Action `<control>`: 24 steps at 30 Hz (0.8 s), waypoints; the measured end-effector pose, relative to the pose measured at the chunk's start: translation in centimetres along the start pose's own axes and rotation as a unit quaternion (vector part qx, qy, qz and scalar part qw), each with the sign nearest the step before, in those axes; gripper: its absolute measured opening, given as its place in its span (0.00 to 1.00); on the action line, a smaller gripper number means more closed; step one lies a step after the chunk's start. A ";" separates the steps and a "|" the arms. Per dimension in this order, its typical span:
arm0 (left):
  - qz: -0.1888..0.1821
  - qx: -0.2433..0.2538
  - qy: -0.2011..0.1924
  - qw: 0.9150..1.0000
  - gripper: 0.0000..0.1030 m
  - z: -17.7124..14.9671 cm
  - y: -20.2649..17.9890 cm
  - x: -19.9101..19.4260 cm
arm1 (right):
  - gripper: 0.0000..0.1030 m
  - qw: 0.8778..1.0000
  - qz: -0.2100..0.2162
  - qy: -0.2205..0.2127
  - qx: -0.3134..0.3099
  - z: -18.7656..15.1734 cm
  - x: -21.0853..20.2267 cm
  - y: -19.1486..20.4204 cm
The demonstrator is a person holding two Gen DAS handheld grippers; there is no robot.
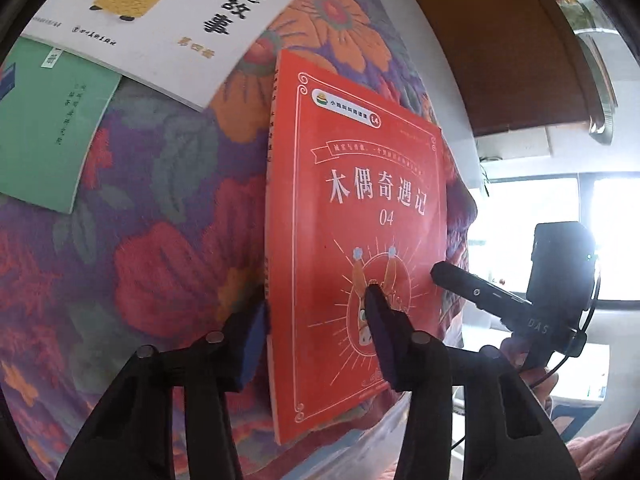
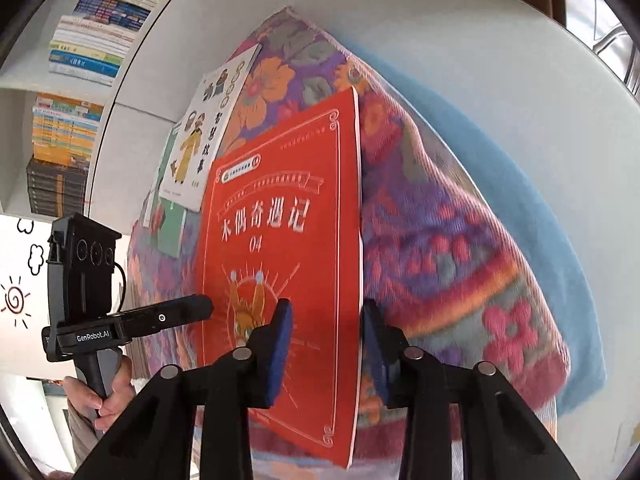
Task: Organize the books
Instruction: 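Lift the red book upright with the left tool while the right tool steadies it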
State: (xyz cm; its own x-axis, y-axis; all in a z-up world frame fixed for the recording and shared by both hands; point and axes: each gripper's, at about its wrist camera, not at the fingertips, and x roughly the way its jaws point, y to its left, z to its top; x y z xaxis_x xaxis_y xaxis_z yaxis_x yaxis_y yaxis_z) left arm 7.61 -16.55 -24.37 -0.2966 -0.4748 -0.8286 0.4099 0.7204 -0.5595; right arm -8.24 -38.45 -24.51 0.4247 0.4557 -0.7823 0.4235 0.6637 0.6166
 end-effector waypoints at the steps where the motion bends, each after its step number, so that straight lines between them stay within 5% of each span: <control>1: -0.001 -0.006 -0.001 1.000 0.35 0.2 0.2 0.0 | 0.33 1.000 0.004 0.000 0.005 0.3 0.0 -0.1; 6: 0.013 -0.053 -0.005 0.998 0.25 -0.2 1.9 -1.7 | 0.19 1.000 -0.011 -0.010 0.014 1.0 0.0 -0.1; 10: 0.126 -0.003 -0.027 0.992 0.26 -0.3 -1.8 -1.7 | 0.15 1.000 -0.016 -0.008 -0.017 1.1 -0.3 1.5; 17: 0.149 0.027 -0.042 0.988 0.28 -0.9 -4.1 -4.2 | 0.15 0.999 -0.003 -0.017 -0.041 0.8 -2.0 3.4; 24: 0.147 0.023 -0.052 0.988 0.28 -2.9 -2.7 -7.5 | 0.15 0.996 0.006 -0.023 -0.083 -0.2 -2.8 6.3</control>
State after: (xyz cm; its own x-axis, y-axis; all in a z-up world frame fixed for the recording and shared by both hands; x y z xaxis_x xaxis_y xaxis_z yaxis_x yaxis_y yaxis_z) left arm 6.25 -13.46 -16.66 -0.0699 -0.2997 -0.9515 0.5054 0.8117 -0.2928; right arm -6.91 -35.45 -18.48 0.4664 0.4392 -0.7678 0.2821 0.7489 0.5997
